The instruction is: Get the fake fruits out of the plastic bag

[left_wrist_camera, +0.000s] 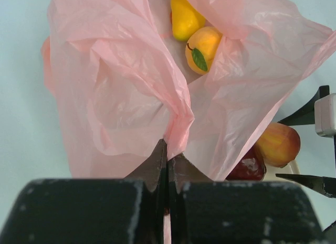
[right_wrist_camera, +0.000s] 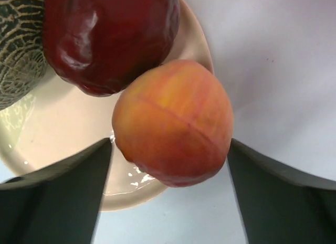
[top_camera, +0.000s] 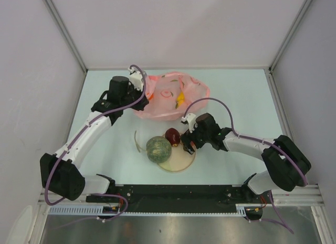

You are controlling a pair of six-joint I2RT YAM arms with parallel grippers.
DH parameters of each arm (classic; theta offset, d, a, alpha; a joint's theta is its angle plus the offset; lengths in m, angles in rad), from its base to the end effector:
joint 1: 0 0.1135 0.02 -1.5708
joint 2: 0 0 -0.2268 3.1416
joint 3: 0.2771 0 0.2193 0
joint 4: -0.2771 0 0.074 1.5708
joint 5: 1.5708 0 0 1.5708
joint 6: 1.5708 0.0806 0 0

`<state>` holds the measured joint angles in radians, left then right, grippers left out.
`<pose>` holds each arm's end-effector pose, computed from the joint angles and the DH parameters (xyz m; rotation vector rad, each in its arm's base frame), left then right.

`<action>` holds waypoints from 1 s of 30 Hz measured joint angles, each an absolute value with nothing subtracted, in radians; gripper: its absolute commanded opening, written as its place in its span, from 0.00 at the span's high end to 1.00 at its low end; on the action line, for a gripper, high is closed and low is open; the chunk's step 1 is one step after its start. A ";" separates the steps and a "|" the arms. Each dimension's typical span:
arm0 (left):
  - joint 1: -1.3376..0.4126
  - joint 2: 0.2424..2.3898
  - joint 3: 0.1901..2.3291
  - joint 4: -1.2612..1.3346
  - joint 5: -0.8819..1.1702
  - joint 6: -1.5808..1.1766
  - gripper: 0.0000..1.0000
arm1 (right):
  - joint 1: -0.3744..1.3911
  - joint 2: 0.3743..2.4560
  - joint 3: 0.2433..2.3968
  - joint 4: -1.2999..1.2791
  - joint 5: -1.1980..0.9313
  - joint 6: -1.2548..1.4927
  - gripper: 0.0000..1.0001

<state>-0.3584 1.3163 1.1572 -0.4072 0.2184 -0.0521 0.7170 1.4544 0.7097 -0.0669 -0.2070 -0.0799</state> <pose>0.2837 -0.1249 0.2769 0.4571 2.1102 -0.4726 0.2112 0.2061 0.1290 -1.0348 2.1990 0.5429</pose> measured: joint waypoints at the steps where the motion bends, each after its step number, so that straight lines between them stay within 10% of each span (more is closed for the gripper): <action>1: -0.357 1.316 1.155 -0.405 0.221 -0.054 1.00 | 0.715 1.455 0.710 -0.068 -0.207 -0.078 0.00; 16: -0.333 1.297 1.106 -0.403 0.224 -0.061 1.00 | 0.596 1.208 0.975 -0.150 -0.376 -0.066 0.12; 24: -0.290 1.251 1.088 -0.409 0.202 -0.098 1.00 | 0.598 1.679 1.358 0.024 -0.327 0.035 0.36; 30: -0.258 1.168 1.064 -0.404 0.108 -0.162 1.00 | 0.601 2.077 1.651 -0.005 -0.274 0.116 0.30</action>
<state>-0.2581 1.1679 1.0641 -0.4038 0.1078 -0.1616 0.6010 2.0773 1.6512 -0.0051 -0.2737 0.1162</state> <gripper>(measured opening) 0.008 0.639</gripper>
